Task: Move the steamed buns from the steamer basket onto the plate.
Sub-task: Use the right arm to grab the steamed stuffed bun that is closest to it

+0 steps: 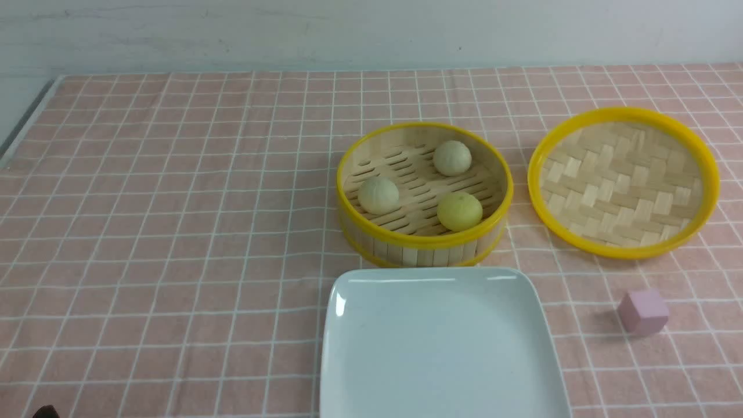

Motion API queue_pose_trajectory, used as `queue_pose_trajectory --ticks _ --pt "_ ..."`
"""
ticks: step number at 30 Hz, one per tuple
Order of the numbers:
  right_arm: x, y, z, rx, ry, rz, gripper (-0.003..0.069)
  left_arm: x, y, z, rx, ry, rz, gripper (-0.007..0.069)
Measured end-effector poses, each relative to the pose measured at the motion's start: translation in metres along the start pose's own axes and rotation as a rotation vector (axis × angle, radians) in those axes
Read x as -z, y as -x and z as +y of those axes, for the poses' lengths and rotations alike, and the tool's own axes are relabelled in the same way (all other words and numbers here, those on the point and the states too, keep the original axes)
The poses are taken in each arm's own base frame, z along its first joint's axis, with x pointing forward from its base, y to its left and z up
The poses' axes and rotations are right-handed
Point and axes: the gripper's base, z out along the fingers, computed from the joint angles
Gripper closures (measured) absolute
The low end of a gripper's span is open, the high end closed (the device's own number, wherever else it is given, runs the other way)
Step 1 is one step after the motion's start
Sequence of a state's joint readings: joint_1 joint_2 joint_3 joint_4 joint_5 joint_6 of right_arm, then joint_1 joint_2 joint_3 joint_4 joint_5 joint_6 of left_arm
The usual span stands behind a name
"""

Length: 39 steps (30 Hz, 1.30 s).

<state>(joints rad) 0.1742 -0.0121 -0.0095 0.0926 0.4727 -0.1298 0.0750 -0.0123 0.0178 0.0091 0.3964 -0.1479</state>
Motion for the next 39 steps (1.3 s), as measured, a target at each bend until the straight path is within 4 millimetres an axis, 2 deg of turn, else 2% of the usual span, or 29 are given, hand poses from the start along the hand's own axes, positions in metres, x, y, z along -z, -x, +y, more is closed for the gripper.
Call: queue_pose_trajectory --ticks 39 --pt "-0.0001 0.0031 -0.001 0.013 -0.012 -0.036 0.0419 0.0 0.0 0.0 0.0 0.0 0.0 0.0172"
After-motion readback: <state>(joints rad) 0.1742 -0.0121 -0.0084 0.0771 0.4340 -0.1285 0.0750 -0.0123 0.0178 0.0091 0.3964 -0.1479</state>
